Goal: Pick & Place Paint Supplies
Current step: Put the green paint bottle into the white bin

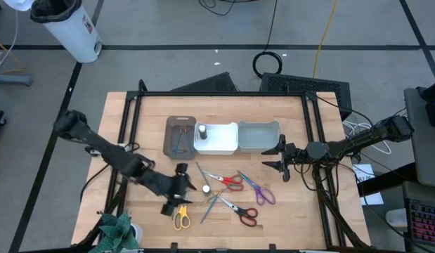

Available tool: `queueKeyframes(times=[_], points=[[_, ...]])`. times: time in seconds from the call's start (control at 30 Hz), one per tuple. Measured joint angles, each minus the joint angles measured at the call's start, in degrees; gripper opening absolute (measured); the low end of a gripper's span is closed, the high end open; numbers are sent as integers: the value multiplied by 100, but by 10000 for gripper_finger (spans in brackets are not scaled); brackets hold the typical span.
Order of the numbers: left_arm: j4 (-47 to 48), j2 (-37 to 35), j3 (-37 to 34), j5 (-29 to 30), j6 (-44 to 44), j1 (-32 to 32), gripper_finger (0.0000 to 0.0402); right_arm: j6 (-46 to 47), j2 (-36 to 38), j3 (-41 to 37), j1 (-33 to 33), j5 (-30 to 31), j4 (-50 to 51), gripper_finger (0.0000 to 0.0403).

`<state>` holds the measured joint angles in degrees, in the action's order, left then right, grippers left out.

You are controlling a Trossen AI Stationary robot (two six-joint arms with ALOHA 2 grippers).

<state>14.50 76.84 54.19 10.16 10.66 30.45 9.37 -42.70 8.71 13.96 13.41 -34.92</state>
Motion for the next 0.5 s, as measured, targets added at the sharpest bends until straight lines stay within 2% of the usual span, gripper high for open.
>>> queueKeyframes(times=[0.27, 0.5], points=[[-303, 897, -4, 340, -269, -220, 234, 2, 0, -2, 0, 0, 0, 171], [-444, 1032, -4, 336, -272, -468, 234, 0, 0, 0, 0, 0, 2, 171]])
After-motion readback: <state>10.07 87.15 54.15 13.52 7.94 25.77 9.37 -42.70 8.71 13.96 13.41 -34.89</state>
